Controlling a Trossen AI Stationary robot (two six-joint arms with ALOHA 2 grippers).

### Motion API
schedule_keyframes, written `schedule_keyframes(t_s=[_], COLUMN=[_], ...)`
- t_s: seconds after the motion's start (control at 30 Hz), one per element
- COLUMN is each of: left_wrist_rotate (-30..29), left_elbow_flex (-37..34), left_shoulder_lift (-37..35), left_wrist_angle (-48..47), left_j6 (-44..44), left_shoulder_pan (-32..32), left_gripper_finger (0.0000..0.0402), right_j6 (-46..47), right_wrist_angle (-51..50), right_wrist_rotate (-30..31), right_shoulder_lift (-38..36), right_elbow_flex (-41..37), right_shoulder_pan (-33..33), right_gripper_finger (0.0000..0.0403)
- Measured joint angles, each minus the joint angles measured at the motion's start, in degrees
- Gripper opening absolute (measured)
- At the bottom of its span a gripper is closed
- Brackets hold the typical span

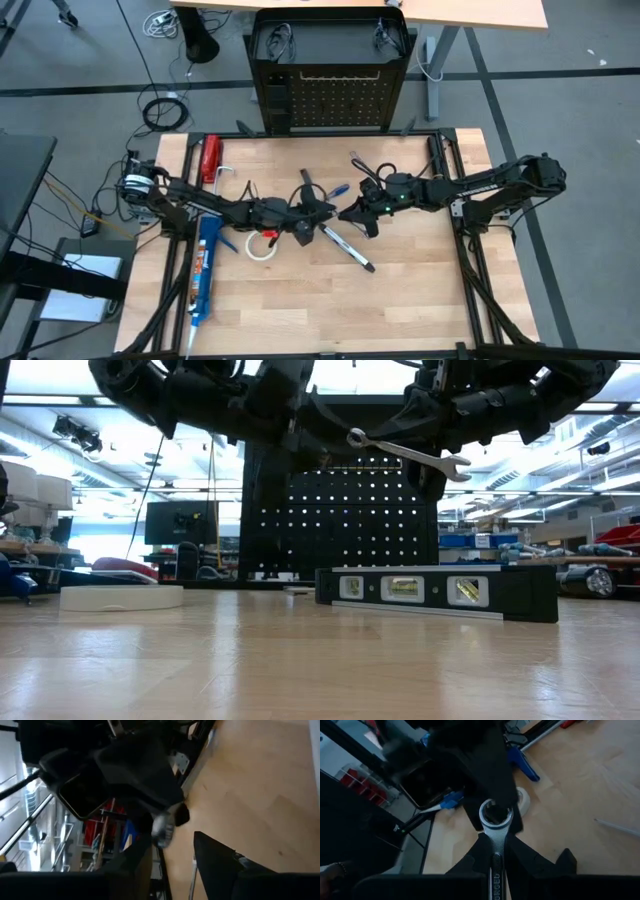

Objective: Hang tools onto peg board
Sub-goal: Hang the bottom wrench onto the black pegboard

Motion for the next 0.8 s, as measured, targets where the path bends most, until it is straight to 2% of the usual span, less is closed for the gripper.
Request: schedule_keyframes(t_s=[0.37,0.6,0.8], left_wrist_rotate=[6.04,6.58,5.74], left_elbow_flex=[3.08,4.20,4.55], left_shoulder_lift=[0.00,0.00,-0.09], left_wrist_angle=[-6.95,-8.60,-11.10], left_j6=[-0.36,-1.53,-2.76], left_shoulder_pan=[0.50,0.55,0.55], left_gripper_finger=[0.0027,0.0018,0.0016], right_j6=[-0.11,-1.17,-3.15], right_wrist_angle=[-3.62,-3.44,-2.27], right_wrist_rotate=[-3.57,-4.78,-4.26], right_shoulder_lift=[-0.07,-0.07,-0.64], right_elbow_flex=[-0.01,-0.07,-0.12], right_shoulder_pan=[-0.56,-1.18,-1.87], right_gripper_finger=[0.0043,0.0049,0.0101])
